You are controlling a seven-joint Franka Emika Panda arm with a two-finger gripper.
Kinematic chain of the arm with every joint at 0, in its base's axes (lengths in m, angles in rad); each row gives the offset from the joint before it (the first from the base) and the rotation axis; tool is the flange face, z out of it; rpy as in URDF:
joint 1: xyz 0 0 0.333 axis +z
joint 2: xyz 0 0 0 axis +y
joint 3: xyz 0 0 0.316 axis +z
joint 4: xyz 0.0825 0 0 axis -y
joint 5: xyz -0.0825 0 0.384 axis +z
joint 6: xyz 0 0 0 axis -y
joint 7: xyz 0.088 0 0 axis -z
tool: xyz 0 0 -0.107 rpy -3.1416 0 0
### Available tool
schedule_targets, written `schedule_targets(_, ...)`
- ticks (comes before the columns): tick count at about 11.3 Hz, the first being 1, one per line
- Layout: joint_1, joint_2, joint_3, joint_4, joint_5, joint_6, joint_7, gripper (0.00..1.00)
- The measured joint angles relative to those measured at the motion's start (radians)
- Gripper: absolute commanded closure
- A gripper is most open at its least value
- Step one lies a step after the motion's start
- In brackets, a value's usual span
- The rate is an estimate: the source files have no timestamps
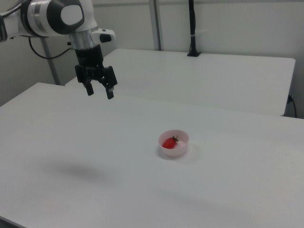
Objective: Pick up strawberry from bowl
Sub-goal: 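Move the open gripper over the pink bowl and lower toward the strawberry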
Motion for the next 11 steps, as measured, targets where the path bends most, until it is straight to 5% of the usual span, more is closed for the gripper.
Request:
schedule_targets(4, -0.013, 0.046, -0.001, -0.002, 0.000, 0.094, -0.016, 0.00)
schedule_targets(8, -0.103, 0.160, -0.003, 0.027, 0.000, 0.224, -0.018, 0.00)
schedule_targets(11, -0.165, 0.260, -0.004, 0.083, 0.013, 0.330, -0.018, 0.21)
